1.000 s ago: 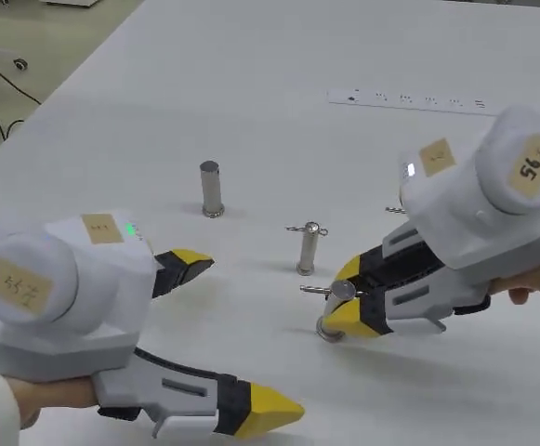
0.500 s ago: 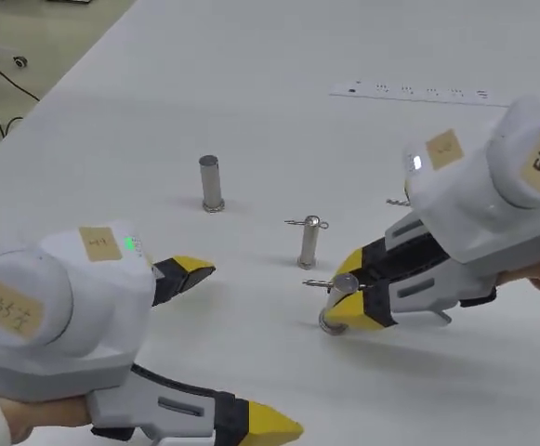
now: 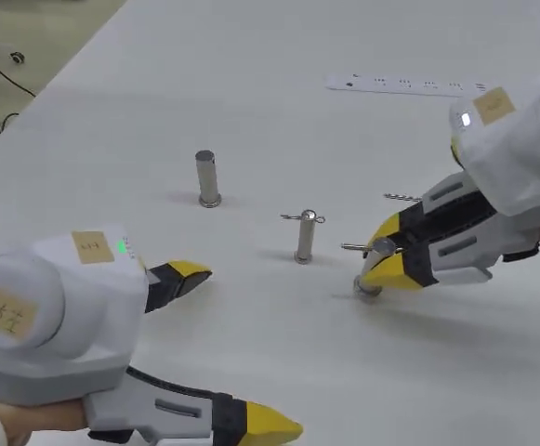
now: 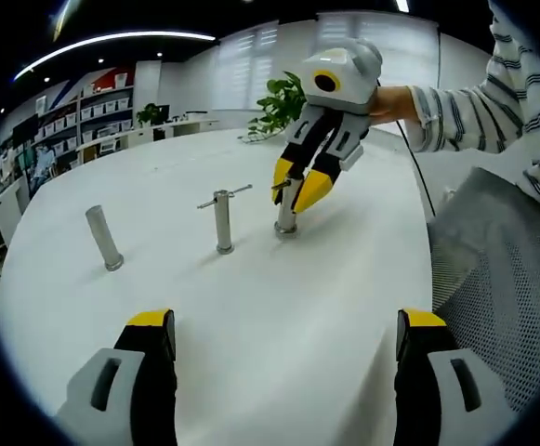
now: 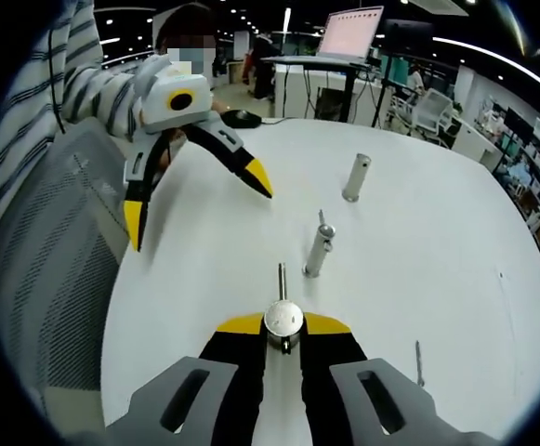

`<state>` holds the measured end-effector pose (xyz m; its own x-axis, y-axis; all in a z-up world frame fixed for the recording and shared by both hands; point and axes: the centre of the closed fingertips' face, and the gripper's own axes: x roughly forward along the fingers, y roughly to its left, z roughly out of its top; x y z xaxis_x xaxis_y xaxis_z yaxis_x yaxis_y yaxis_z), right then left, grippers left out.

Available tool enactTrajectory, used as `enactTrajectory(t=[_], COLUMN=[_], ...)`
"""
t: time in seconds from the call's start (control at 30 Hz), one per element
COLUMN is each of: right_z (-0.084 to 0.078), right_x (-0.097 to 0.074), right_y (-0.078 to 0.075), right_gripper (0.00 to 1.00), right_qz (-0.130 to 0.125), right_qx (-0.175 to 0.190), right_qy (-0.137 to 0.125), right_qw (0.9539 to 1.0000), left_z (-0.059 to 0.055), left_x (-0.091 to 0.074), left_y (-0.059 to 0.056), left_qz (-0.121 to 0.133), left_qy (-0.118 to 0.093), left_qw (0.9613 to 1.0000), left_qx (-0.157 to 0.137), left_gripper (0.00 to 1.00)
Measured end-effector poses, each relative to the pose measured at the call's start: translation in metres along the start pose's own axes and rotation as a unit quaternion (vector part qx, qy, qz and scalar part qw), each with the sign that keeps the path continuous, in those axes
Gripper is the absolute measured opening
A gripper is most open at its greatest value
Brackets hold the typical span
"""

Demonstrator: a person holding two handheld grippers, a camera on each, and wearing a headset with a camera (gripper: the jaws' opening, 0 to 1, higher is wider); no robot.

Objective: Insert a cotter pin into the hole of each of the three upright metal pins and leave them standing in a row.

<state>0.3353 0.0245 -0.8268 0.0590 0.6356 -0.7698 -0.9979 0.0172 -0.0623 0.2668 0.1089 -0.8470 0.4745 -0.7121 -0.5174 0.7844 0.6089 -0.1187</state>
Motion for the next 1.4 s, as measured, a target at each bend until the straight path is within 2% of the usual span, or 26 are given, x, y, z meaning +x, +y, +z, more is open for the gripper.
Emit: enactTrajectory(t=[0.23, 0.47, 0.53, 0.57, 0.67, 0.8, 0.9, 0.97, 1.33, 1.4], right_z=[-0.015, -0.028, -0.031, -0.032, -0.031, -0.032, -0.032, -0.032, -0.031, -0.031], right_x=[-0.009, -0.011, -0.011, -0.011, -0.012, -0.012, -0.012, -0.012, -0.013, -0.014], right_y=[-0.020, -0.024, -0.024, -0.025, -0.024, -0.026, -0.028, -0.027, -0.027, -0.028], right_gripper=[0.14, 0.14, 0.14, 0.14, 0.14, 0.14, 0.14, 0.14, 0.15, 0.22], right_qz=[-0.008, -0.002, -0.003, -0.004, -0.002, -0.006, -0.007, -0.007, -0.004, -0.009], right_qx=[0.001, 0.014, 0.018, 0.022, 0.034, 0.032, 0.038, 0.042, 0.048, 0.048], right_qy=[0.006, 0.015, 0.017, 0.016, 0.008, 0.009, 0.003, -0.001, -0.014, -0.017], right_qw=[1.0000, 0.9998, 0.9997, 0.9996, 0.9994, 0.9994, 0.9992, 0.9991, 0.9988, 0.9987], left_z=[0.001, -0.003, -0.007, -0.007, -0.009, -0.009, -0.003, -0.002, 0.000, 0.000], left_x=[-0.005, -0.006, -0.006, -0.005, -0.005, -0.005, -0.005, -0.006, -0.009, -0.009], left_y=[0.003, 0.004, 0.003, 0.004, 0.004, 0.003, 0.003, 0.004, 0.006, 0.006], left_qz=[0.009, 0.014, 0.010, 0.011, 0.011, 0.013, 0.013, 0.014, 0.020, 0.020], left_qy=[-0.002, 0.007, 0.016, 0.014, 0.019, 0.019, 0.003, 0.001, 0.001, 0.002], left_qw=[0.9999, 0.9997, 0.9990, 0.9992, 0.9992, 0.9992, 0.9984, 0.9982, 0.9984, 0.9983], left_qx=[-0.013, -0.020, -0.040, -0.035, -0.033, -0.033, -0.055, -0.059, -0.054, -0.054], left_gripper=[0.99, 0.99, 0.99, 0.99, 0.99, 0.99, 0.99, 0.99, 0.99, 0.99])
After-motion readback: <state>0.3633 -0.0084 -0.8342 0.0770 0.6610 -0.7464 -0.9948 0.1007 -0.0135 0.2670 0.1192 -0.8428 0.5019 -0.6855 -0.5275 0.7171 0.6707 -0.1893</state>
